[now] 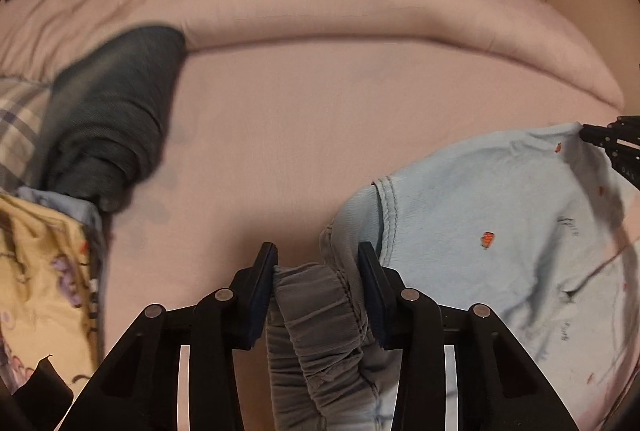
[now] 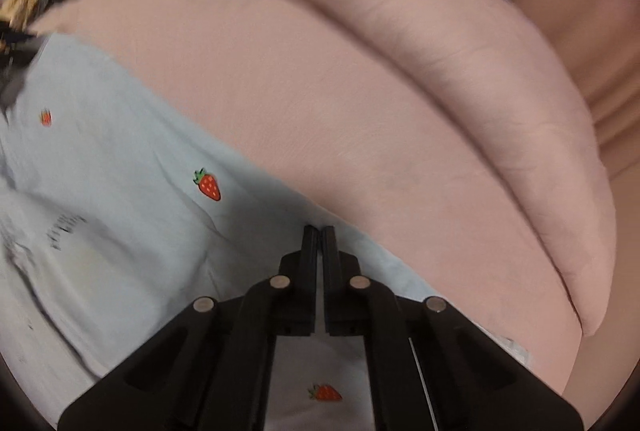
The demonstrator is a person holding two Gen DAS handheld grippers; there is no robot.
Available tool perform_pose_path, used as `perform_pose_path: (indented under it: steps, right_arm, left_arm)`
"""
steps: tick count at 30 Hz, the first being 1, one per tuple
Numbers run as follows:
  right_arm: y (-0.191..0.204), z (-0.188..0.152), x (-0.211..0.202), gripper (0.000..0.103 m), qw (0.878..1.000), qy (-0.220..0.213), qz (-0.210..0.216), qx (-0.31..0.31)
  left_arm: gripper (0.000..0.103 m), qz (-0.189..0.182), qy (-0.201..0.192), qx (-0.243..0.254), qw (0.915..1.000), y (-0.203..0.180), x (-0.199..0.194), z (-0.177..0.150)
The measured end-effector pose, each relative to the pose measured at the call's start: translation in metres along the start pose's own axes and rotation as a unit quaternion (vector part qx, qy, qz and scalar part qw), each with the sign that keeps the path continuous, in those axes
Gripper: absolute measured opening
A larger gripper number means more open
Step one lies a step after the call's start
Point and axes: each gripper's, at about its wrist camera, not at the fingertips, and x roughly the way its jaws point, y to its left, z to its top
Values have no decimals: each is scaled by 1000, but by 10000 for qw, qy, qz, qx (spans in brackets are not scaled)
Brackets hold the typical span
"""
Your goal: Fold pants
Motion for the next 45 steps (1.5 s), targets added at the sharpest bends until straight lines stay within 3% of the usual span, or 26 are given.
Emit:
perform_pose_path:
  steps: [6, 7, 11, 15, 18, 24, 27, 32, 35, 37, 39, 42, 44, 45]
  right_arm:
    - [-14, -18, -71, 2, 9972, -695, -282, -11]
    - [-1, -21, -82, 2, 9964, -796, -299, -13]
    - [9, -70, -133, 2, 9914, -1258, -354, -68]
    - [83, -135, -198, 2, 9893, -1417, -280, -224]
    - [113, -172, -199, 2, 9917, -1210, -116, -423]
    - [169, -221, -173, 2, 9963, -597, 278, -557]
    - [184, -225, -163, 2, 9963, -477, 226, -674]
    - [184, -222, -182, 0, 9943, -721, 220, -749]
    - [184, -229, -175, 0, 9954, -610, 337, -664]
    - [184, -233, -162, 0, 9968, -464, 332, -563]
    - [178, -234, -158, 0, 9974, -467, 447, -306]
    - [153, -230, -162, 10, 9955, -535, 643, 441]
    - [130, -230, -162, 34, 9883, -556, 852, 1135]
    - [122, -230, -162, 37, 9826, -599, 966, 1469]
  left_arm:
    - [41, 31, -807, 440, 9958, -14, -74, -33]
    - [41, -2, -930, 489, 9945, -16, -84, -40]
    - [40, 41, -1356, 790, 9876, -37, -113, -85]
    - [39, -39, -1421, 799, 9866, -41, -121, -136]
    - [31, -78, -1223, 704, 9900, -40, -114, -154]
    - [28, -99, -1020, 630, 9927, -48, -103, -179]
    - [28, -18, -1054, 750, 9916, -53, -101, -180]
    - [27, -77, -1171, 839, 9895, -56, -104, -188]
    - [27, 65, -943, 887, 9916, -58, -89, -198]
    - [16, 385, -721, 1090, 9907, -59, -77, -204]
    - [16, 521, -538, 1072, 9914, -52, -70, -207]
    - [16, 496, -422, 740, 9951, -35, -77, -208]
    - [16, 305, -563, 351, 9973, -22, -94, -209]
    - [16, 149, -675, 121, 9975, -16, -105, -208]
